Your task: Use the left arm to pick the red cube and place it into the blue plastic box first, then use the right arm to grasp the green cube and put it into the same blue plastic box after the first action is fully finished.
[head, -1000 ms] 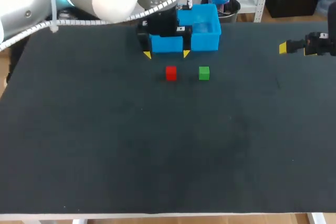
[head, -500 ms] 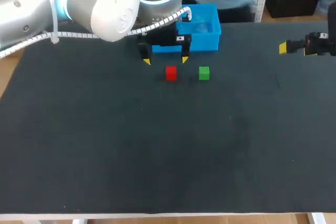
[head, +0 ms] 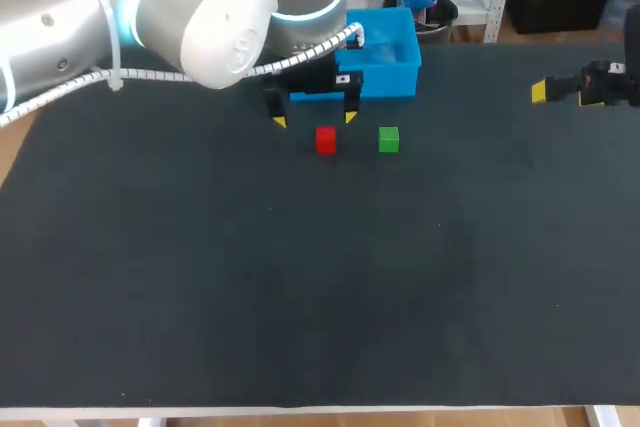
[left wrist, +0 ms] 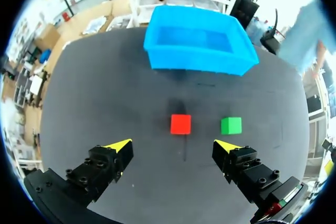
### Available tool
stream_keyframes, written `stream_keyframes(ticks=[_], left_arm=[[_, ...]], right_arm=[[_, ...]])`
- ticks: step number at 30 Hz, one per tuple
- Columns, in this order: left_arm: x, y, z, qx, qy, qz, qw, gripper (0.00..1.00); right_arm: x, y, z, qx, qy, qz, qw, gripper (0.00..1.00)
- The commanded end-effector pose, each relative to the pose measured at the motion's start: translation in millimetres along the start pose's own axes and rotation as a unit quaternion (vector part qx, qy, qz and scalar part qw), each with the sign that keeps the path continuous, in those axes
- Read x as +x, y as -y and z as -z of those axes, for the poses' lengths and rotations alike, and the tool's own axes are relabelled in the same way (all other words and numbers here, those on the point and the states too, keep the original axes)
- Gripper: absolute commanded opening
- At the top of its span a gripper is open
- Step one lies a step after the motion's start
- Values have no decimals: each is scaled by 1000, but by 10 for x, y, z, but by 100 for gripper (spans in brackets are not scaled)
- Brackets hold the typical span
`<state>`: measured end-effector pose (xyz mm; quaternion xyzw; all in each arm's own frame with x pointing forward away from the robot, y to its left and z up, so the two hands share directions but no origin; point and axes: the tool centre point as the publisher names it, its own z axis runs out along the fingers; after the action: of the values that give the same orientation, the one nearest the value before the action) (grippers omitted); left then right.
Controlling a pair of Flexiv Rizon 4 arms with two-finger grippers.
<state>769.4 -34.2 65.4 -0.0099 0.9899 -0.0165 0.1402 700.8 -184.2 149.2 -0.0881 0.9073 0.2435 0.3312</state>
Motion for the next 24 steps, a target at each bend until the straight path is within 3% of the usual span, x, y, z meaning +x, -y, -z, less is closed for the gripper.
stream_keyframes(ticks=[1,24], left_arm=[[-15,19,-24,0,1,-2,1000,100],[2,118,-461,5,8,-15,1000,100]], right_arm=[[0,0,3,0,0,0,1000,100],[0,0,3,0,0,0,1000,100]])
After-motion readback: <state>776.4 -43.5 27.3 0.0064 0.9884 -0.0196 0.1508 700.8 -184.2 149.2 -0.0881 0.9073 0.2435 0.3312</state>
